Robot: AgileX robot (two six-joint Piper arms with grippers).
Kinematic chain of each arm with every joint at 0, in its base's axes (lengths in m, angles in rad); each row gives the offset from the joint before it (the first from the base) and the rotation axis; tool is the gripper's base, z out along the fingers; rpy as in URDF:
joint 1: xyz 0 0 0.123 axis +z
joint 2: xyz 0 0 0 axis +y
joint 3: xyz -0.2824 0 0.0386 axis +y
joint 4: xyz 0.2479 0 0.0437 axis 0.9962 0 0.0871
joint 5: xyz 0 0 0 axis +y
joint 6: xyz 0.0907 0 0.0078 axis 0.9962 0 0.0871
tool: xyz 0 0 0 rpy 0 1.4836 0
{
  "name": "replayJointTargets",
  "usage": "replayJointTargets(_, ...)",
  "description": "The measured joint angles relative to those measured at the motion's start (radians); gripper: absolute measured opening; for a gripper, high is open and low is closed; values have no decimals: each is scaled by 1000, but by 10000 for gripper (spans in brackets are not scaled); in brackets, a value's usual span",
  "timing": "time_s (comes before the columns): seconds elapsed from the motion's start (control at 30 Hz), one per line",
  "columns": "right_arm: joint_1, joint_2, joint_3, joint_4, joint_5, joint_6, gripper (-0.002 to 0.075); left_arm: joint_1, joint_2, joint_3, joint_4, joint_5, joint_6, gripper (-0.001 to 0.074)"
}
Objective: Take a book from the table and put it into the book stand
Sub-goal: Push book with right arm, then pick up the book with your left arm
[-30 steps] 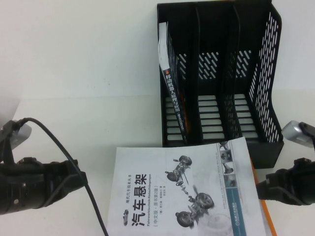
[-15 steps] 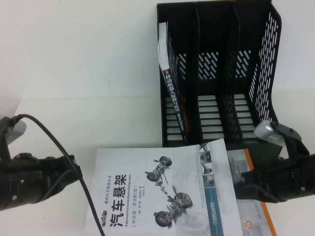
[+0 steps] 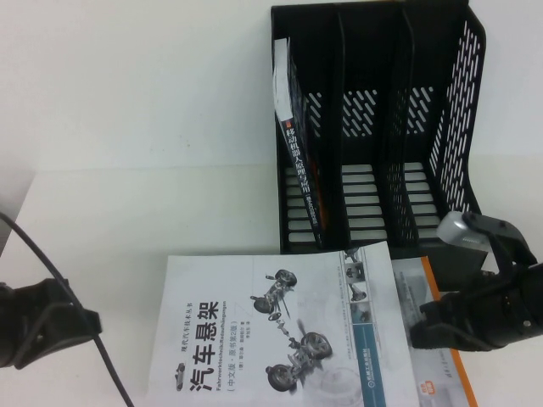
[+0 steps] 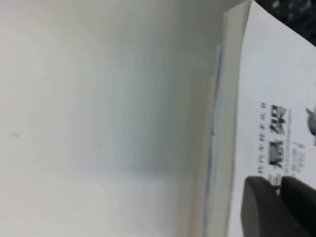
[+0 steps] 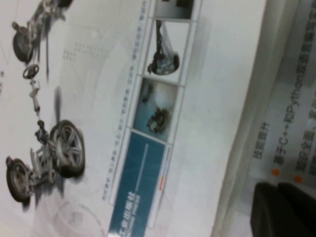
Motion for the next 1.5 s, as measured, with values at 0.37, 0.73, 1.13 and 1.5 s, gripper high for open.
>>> replayJointTargets(0.37,21,12,-66,0,15,0,0,15,197,-10,-151,82,121,496)
replayJointTargets(0.73,21,20,-66,-65,20,59,0,15,318,-10,-242,113,189,529)
replayJointTargets(1.13,59,20,-70,-89,32,87,0,15,318,-14,-321,116,221,503)
replayJointTargets(1.5,99,29,-117,-50,12,87,0,15,318,-14,-318,41,248,501)
